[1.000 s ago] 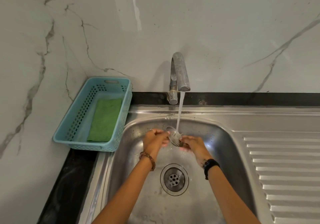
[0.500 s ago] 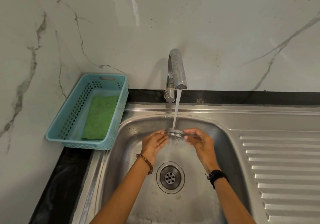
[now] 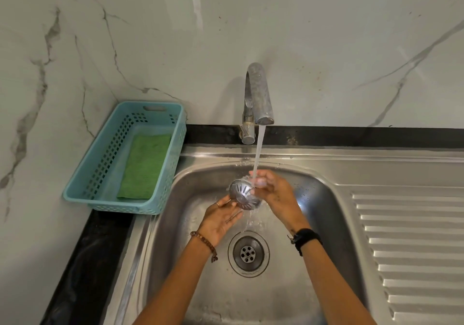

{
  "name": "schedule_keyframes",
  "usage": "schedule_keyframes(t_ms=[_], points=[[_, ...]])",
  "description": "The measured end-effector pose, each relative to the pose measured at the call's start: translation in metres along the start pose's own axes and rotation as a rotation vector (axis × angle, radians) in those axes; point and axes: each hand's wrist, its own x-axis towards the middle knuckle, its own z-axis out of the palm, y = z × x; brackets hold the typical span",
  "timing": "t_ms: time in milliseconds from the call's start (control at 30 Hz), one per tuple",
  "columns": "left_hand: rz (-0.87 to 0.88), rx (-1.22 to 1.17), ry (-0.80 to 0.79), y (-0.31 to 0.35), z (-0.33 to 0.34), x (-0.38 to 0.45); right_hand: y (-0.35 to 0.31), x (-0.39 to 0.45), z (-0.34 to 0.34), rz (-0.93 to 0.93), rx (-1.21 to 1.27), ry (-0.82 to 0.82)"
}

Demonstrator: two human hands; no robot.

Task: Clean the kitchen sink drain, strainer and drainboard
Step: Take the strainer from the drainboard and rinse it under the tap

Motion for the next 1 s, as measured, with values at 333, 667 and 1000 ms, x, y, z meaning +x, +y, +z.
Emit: schedule_keyframes(t_ms=[333, 667, 1000], points=[[0.096, 0.296, -0.006, 0.016, -0.004, 0.0, 0.039, -0.009, -0.015, 0.343, 0.359, -0.004], [-0.163, -0.073, 0.047, 0.006, -0.005, 0.008, -0.003, -0.013, 0.01, -0.02, -0.201, -0.073], [0.041, 0.124, -0.11, 0.015, 0.007, -0.003, 0.016, -0.028, 0.001, 0.324, 0.348, 0.26]])
